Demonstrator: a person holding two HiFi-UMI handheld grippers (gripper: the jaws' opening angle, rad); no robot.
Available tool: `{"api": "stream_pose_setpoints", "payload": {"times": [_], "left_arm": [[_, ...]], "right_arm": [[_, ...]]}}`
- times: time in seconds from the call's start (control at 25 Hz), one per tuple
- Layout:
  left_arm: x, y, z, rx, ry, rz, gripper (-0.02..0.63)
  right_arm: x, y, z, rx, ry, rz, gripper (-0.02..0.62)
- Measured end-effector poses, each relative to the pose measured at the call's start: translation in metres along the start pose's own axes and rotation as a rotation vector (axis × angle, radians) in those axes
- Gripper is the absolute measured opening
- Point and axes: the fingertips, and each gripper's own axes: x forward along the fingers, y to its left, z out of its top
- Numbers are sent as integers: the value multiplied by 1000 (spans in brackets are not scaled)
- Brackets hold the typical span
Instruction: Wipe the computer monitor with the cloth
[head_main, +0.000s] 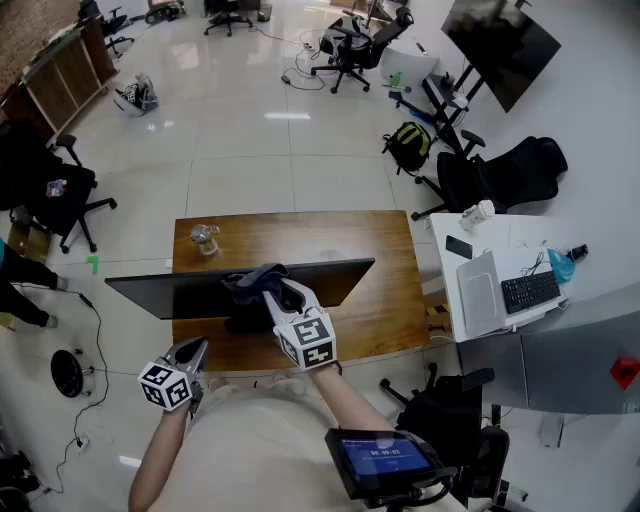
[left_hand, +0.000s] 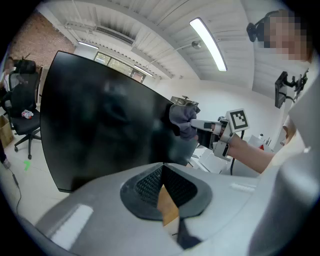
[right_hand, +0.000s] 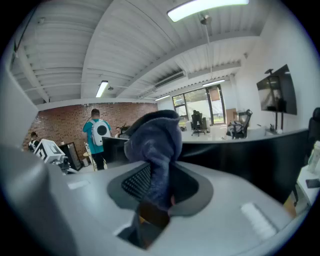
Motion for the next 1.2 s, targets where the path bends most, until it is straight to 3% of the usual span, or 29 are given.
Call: {"api": "stream_pose_setpoints", "payload": {"times": [0.64,1.2], "left_arm": [[26,-39,-12,-14,-20,16,-9],[29,-46,-19,-31,-47,45,-9]], "right_arm": [[-59,-102,-5,20,-5,-117,101],[-96,-174,-17,66,8,-238,101]]}}
